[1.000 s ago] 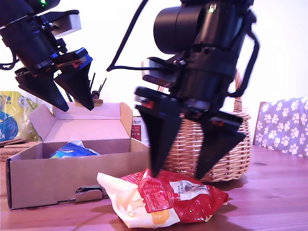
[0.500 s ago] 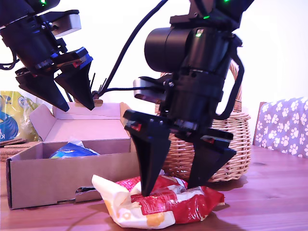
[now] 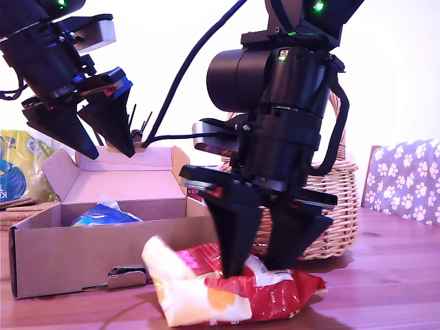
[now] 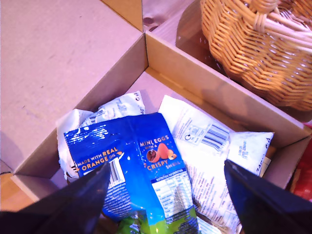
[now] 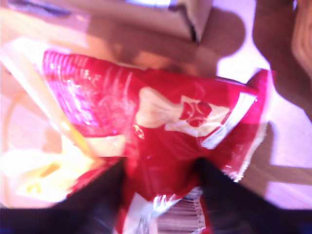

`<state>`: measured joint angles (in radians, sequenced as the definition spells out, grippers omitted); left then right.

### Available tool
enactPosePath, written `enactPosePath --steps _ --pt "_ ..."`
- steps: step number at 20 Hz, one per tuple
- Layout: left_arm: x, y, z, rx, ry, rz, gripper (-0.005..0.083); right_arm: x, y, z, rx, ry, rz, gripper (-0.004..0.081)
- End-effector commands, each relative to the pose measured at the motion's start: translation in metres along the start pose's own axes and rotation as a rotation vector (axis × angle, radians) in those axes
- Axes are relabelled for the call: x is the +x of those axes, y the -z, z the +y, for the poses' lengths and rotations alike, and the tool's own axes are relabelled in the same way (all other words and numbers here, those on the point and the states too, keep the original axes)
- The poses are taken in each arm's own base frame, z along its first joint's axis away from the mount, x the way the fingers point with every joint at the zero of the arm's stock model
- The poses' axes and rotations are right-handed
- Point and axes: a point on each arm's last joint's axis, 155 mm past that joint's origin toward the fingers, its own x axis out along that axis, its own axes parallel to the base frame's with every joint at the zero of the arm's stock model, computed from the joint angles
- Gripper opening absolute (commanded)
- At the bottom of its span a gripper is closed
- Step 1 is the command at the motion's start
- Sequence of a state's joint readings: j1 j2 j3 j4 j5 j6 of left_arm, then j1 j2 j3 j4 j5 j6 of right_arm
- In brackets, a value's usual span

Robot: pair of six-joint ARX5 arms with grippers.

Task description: Move the bags of Easter eggs from the cardboard box on the left into the woven basket on the right side.

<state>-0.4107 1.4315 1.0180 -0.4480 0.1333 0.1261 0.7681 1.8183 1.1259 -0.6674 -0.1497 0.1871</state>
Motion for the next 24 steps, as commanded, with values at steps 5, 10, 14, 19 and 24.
enactPosePath --steps 5,10,14,19,24 --pt "0.008 0.009 -0.001 -0.01 0.008 0.031 0.0676 0.017 0.03 -0.002 0.009 0.009 0.11 -0.0013" --pt "0.008 0.008 0.003 -0.039 -0.001 0.027 0.0676 -0.03 0.018 0.02 -0.041 -0.044 -0.004 -0.0013" --pt "0.022 0.022 0.004 -0.097 0.0 0.083 0.0677 -0.086 0.012 0.034 -0.074 -0.079 -0.138 -0.0013" --pt "0.058 0.058 0.011 -0.146 -0.022 0.217 0.0677 -0.163 0.008 0.049 -0.095 -0.131 -0.326 -0.0013" --pt "0.08 0.084 0.013 -0.171 -0.029 0.305 0.0676 -0.253 -0.038 0.028 -0.109 0.02 -0.611 -0.0013"
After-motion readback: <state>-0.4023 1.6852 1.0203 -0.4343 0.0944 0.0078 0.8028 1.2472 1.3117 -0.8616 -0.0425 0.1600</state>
